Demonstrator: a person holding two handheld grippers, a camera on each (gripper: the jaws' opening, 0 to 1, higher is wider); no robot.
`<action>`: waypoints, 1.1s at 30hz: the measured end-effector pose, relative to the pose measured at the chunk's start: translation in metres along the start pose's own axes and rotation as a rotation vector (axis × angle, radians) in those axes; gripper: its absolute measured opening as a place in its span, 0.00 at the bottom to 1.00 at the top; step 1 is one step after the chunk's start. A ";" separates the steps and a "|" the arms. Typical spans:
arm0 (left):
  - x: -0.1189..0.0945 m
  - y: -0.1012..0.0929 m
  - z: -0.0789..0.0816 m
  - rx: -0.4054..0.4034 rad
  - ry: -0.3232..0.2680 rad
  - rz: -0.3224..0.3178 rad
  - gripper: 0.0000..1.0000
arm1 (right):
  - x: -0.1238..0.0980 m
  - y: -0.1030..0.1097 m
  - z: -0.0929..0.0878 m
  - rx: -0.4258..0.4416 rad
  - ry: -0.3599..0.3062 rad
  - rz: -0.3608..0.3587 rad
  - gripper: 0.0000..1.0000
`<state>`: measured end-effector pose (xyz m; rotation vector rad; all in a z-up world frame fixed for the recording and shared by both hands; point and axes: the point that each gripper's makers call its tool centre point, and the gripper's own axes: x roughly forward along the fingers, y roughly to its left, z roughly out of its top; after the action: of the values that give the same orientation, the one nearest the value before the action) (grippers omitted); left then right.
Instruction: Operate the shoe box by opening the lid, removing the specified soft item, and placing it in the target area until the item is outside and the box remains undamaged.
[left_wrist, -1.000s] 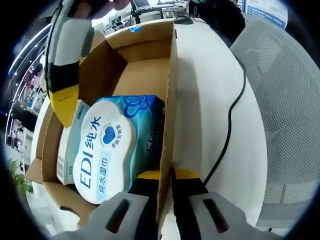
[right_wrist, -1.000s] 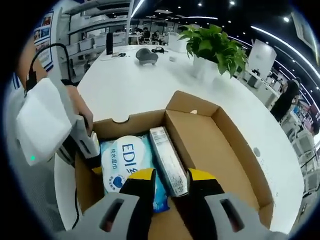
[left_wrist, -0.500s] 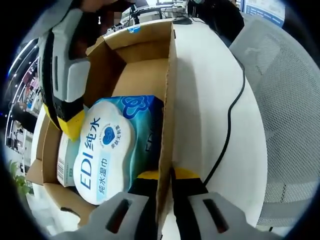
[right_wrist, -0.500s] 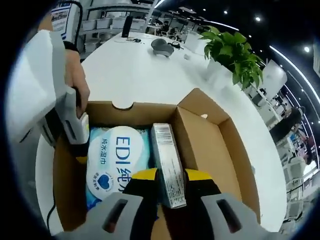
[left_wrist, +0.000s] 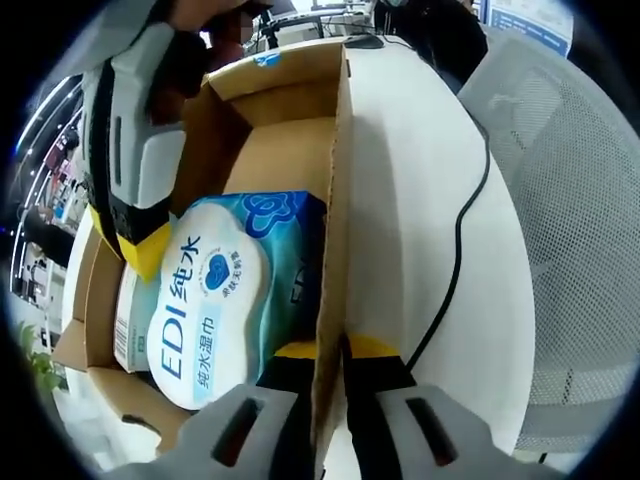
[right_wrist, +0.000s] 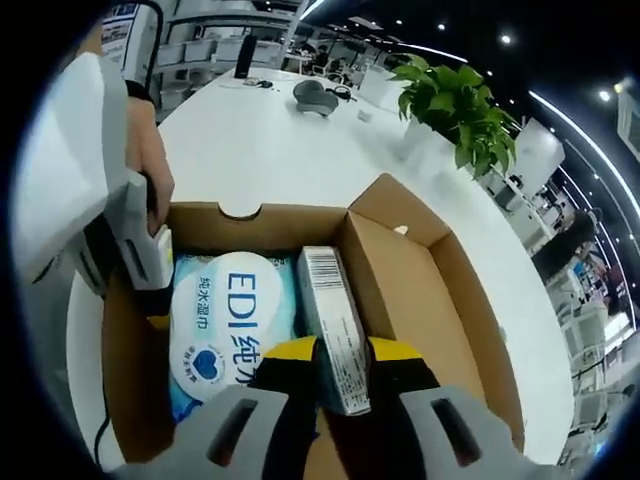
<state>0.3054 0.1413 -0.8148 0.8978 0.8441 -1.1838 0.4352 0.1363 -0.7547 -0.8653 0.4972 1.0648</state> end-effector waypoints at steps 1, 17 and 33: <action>0.000 0.000 0.000 0.002 -0.001 0.000 0.04 | -0.002 -0.001 -0.003 0.005 0.004 -0.004 0.14; 0.000 0.001 0.000 0.005 -0.003 0.001 0.04 | -0.033 -0.009 -0.048 0.091 0.062 -0.048 0.14; 0.000 0.001 -0.002 0.003 -0.004 0.003 0.04 | -0.055 -0.007 -0.076 0.198 0.087 -0.096 0.14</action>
<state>0.3064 0.1433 -0.8158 0.8989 0.8377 -1.1844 0.4220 0.0436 -0.7565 -0.7545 0.6175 0.8770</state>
